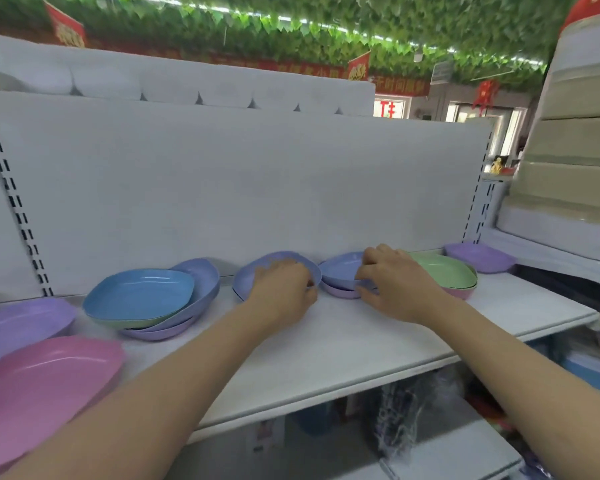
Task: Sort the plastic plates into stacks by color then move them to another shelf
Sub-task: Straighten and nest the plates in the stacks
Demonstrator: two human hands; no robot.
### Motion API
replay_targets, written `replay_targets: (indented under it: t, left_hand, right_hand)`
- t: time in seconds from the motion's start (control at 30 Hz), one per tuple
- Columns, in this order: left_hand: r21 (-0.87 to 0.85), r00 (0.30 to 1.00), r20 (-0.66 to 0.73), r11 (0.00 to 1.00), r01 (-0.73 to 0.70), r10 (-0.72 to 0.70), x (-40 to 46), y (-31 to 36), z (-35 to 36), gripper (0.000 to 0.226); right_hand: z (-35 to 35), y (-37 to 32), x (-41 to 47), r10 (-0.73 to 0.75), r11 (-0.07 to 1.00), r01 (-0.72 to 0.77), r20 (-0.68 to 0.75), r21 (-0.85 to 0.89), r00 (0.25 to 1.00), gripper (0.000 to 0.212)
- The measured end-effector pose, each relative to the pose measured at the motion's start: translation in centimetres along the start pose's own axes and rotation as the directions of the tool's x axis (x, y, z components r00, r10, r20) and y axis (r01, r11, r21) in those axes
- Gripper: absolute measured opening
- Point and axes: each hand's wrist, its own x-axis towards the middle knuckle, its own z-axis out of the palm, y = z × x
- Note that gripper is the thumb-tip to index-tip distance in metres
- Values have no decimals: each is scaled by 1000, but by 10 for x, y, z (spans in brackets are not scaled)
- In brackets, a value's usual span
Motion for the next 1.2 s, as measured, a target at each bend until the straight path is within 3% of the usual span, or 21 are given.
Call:
replay_targets:
  t: [0.07, 0.2, 0.37, 0.47, 0.57, 0.63, 0.73, 0.87, 0.93, 1.0, 1.1, 1.2]
  left_hand:
    - [99, 996, -84, 995, 1, 7, -2, 11, -5, 33]
    - [148, 967, -254, 988, 42, -3, 0, 15, -24, 9]
    - [59, 963, -255, 993, 102, -83, -13, 21, -59, 21]
    - [99, 952, -266, 978, 182, -150, -25, 26, -67, 20]
    - [12, 953, -164, 965, 261, -256, -34, 29, -62, 15]
    - [-244, 930, -112, 917, 316, -350, -39, 33, -60, 6]
    - [-680, 860, -56, 650, 339, -507, -48, 47, -65, 32]
    - [-866, 793, 184, 286, 411, -580, -56, 50, -78, 43]
    - [-891, 771, 255, 169, 422, -583, -62, 42, -79, 39]
    - [-899, 780, 250, 160, 407, -574, -72, 36, -77, 25]
    - [-904, 790, 226, 180, 388, -569, -95, 24, -76, 12]
    - [-895, 808, 172, 254, 367, -563, -125, 7, -83, 22]
  right_hand:
    - [-4, 7, 0, -55, 998, 54, -47, -14, 997, 15]
    - [-24, 15, 4, -127, 985, 118, -63, -126, 990, 25]
    - [-40, 30, -10, -61, 997, 56, -117, -49, 991, 20]
    - [-42, 38, -20, 10, 1000, -11, -48, -25, 999, 18]
    - [-38, 43, -32, 121, 958, -128, 44, 257, 992, 13]
    - [-39, 41, -41, 151, 832, -179, 96, 525, 984, 9]
    - [-42, 36, -46, 200, 549, -246, 160, 799, 967, 8]
    - [-47, 27, -48, 213, 268, -272, 218, 924, 952, 20]
    - [-46, 21, -50, 220, 162, -305, 267, 938, 938, 28]
    - [-43, 13, -51, 218, 97, -335, 308, 937, 926, 25]
    - [-43, 0, -49, 187, -5, -398, 392, 917, 901, 4]
    - [-50, -19, -40, 96, -91, -465, 472, 881, 876, 23]
